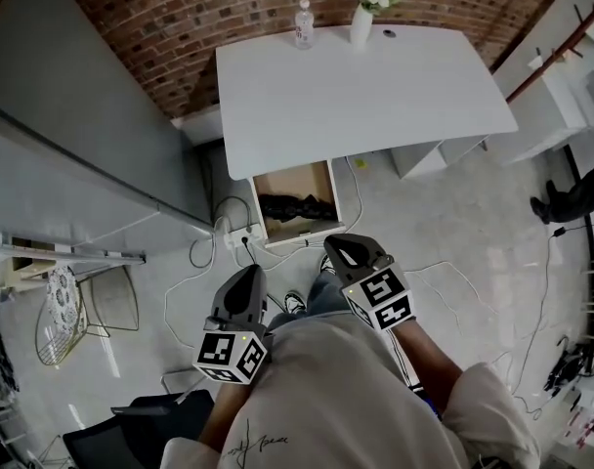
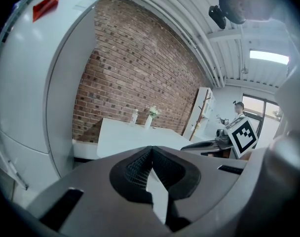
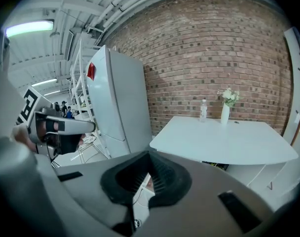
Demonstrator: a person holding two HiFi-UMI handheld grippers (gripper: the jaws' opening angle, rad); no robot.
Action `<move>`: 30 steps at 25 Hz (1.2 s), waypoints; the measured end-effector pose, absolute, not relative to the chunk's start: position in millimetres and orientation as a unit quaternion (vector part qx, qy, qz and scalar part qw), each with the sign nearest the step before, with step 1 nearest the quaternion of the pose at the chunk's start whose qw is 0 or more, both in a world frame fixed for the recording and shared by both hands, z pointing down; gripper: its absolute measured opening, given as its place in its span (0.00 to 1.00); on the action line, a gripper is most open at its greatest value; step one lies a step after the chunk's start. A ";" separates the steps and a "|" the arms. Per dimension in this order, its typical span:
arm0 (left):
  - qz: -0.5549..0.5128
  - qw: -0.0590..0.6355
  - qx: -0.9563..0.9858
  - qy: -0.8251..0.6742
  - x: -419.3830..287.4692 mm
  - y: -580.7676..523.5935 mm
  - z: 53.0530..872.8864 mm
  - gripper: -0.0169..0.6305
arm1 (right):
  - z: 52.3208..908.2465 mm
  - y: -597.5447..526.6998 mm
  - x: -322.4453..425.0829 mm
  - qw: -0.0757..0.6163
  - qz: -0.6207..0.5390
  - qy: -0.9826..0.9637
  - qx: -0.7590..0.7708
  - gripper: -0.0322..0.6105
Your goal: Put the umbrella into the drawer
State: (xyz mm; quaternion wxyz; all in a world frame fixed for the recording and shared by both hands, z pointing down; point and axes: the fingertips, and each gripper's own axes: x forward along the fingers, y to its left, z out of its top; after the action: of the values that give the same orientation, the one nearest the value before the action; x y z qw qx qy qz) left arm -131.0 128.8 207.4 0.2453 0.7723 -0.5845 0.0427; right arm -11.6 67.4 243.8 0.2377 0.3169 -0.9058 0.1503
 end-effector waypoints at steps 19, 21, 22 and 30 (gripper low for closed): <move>0.027 0.195 0.786 -0.585 -159.8 157.1 187.8 0.05 | 184.7 115.4 -8.9 0.182 0.089 -0.902 0.381 0.08; 0.025 0.195 0.784 -0.588 -161.0 158.2 188.4 0.05 | 186.1 120.2 -6.3 0.181 0.088 -0.900 0.387 0.08; 0.024 0.196 0.784 -0.589 -160.8 159.0 188.7 0.05 | 187.4 122.2 -5.4 0.182 0.088 -0.899 0.389 0.08; 0.030 0.184 0.781 -0.595 -154.8 158.1 185.1 0.05 | 182.4 118.5 -1.4 0.176 0.083 -0.894 0.403 0.07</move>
State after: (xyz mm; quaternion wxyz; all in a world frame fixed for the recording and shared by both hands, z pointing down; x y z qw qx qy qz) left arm -154.8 158.1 185.1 0.1845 0.7814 -0.5953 0.0298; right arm -1.4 118.5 182.4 0.1760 0.4030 -0.8943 0.0830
